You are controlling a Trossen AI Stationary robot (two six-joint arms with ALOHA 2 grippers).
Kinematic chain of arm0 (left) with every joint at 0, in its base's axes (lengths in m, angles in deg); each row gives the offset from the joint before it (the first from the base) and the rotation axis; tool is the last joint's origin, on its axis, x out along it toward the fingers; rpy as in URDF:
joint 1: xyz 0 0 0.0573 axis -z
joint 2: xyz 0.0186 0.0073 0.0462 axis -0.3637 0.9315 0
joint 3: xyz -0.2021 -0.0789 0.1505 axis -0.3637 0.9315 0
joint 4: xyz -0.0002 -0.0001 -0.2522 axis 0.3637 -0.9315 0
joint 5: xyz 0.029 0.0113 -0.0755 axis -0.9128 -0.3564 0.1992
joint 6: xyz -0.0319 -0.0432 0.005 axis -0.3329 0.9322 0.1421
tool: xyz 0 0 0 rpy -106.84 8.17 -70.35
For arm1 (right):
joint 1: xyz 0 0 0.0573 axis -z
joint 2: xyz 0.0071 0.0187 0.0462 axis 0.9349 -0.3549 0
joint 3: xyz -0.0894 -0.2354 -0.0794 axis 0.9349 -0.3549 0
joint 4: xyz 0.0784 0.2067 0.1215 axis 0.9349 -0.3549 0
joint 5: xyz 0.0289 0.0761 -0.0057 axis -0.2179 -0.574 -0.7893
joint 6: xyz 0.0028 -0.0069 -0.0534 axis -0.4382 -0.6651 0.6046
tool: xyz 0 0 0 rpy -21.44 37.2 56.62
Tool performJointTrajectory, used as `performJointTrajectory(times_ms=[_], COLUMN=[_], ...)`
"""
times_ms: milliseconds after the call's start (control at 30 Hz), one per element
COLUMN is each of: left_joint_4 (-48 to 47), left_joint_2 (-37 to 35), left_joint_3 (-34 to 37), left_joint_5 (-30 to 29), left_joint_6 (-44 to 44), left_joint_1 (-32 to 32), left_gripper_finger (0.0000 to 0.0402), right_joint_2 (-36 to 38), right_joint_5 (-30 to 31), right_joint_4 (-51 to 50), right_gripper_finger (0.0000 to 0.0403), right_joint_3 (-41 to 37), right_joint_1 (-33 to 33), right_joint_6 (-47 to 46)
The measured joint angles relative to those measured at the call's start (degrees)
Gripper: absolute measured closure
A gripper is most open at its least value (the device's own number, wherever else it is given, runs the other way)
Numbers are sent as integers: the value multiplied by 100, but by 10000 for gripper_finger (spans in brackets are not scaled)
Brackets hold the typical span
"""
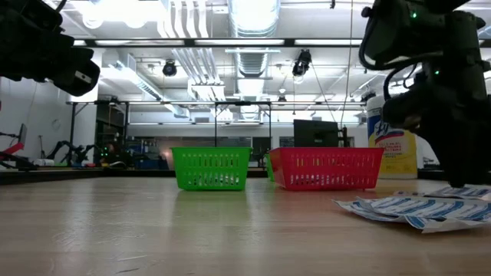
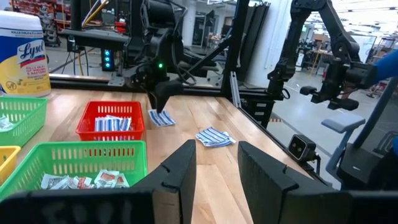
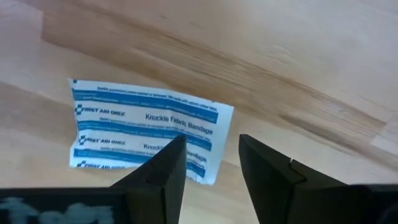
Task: Pick & Place First Aid Supplies
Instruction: Put the blue bandage pack into the red bin
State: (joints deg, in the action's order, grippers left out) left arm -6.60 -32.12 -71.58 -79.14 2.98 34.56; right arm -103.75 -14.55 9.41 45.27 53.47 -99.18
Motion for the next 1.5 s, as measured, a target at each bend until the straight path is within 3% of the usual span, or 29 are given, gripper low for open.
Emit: performJointTrajectory(times_ms=[400,767,900,1167,1400,1500], left_joint_4=[2,2,1,1,2,1], left_joint_2=[-2,0,-1,-2,0,-1], left_joint_3=[0,0,0,0,0,0], left_joint_5=[0,0,0,0,0,0], left_joint_6=[28,33,34,26,-21,-48], left_joint_1=[0,2,2,0,0,2], left_gripper_finger=[287,287,287,287,287,287], right_joint_2=[-316,-282,-165,499,1479,1756], right_joint_5=[-138,-129,-143,-193,-326,50], right_joint_4=[111,-42,-290,-604,666,1515], right_gripper_finger=[282,367,392,394,394,395], right_joint_3=[-95,-99,-52,159,255,251], right_joint_1=[9,4,1,-29,-28,-26], right_joint_6=[53,35,137,801,2348,2585])
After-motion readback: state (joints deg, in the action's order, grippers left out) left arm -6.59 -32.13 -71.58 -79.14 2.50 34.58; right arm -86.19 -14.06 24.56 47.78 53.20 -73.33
